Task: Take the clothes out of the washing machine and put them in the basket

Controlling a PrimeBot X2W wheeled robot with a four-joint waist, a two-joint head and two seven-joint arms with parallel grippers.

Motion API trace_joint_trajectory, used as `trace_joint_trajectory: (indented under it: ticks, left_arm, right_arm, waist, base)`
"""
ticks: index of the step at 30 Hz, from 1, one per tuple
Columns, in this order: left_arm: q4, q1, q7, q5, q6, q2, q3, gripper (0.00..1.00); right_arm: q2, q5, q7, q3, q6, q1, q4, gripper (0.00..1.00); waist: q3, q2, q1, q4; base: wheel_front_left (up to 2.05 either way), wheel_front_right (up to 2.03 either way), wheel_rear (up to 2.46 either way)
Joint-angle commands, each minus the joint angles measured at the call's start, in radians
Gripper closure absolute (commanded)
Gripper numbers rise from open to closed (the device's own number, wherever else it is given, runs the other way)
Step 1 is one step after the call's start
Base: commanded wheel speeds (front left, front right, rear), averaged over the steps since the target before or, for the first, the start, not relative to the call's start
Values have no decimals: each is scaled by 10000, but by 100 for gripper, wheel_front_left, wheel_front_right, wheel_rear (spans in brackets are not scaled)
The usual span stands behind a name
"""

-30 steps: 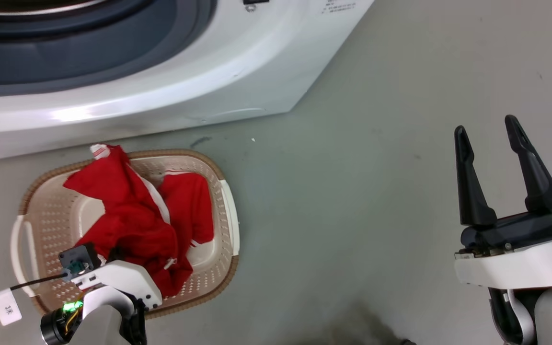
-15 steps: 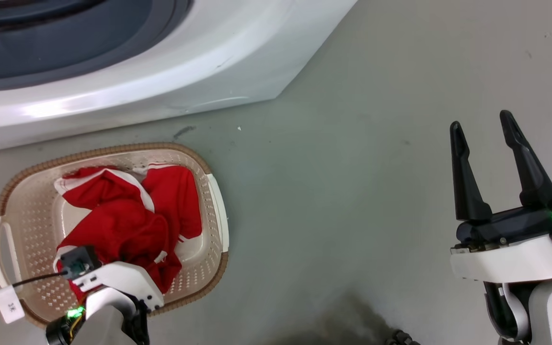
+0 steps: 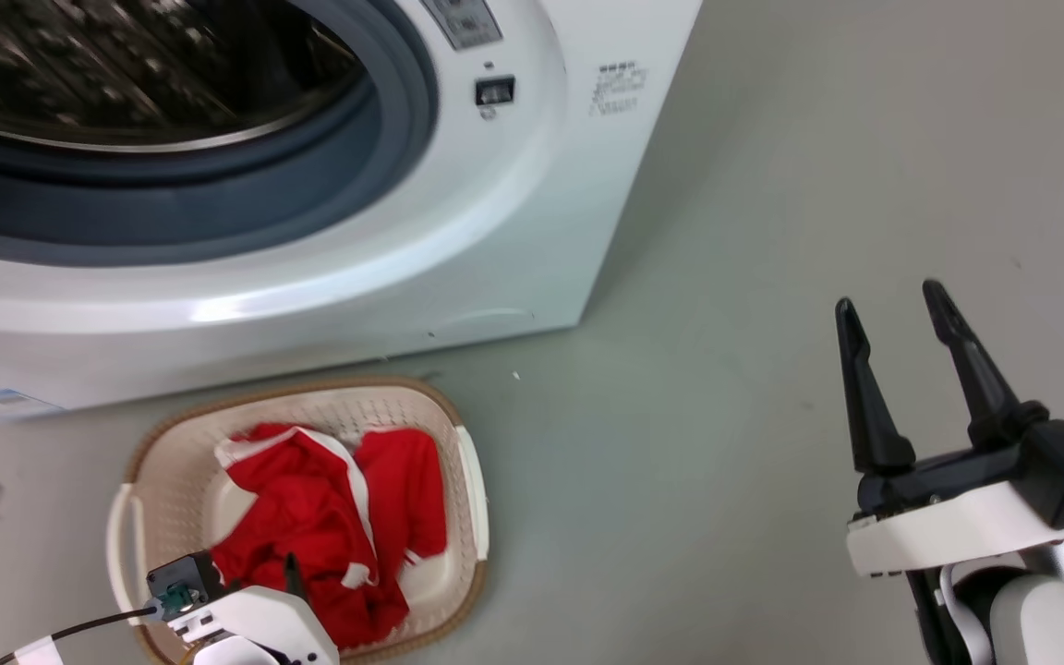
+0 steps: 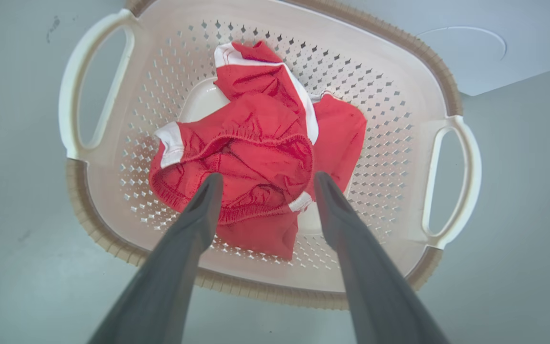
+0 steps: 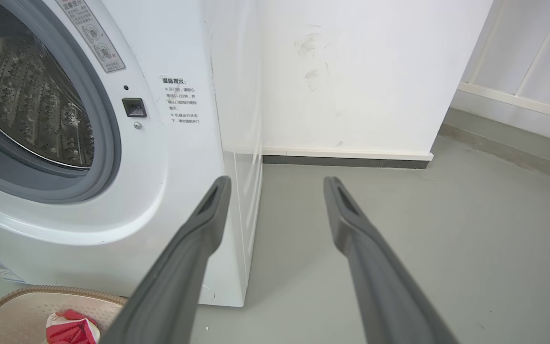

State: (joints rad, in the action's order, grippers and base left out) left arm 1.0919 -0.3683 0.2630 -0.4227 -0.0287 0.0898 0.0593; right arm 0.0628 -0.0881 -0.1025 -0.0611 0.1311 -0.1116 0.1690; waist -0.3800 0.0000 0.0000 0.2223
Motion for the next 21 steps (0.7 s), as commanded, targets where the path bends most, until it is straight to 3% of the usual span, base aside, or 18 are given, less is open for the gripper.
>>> trace_joint_trajectory:
  ticks: [1,10,21]
  left_arm:
    - [-161,228,23,149,49,-10,-33,0]
    - [-2349,1011,25,1214,268,-164,-112,0]
    - [-6195,1855,25,2452,282,-303,-224,0]
  right_arm:
    - [-24,39,30,16,-7,194,-80,0]
    - [-114,309,223,368,-7,949,-500,0]
    - [-129,327,347,756,-7,1632,-596,0]
  waist:
    - [906,0,0,-519]
    - [2391,0,0,-1357]
    - [3479,0,0,-1958]
  base:
    - [0,0,0]
    - [0,0,0]
    - [0,0,0]
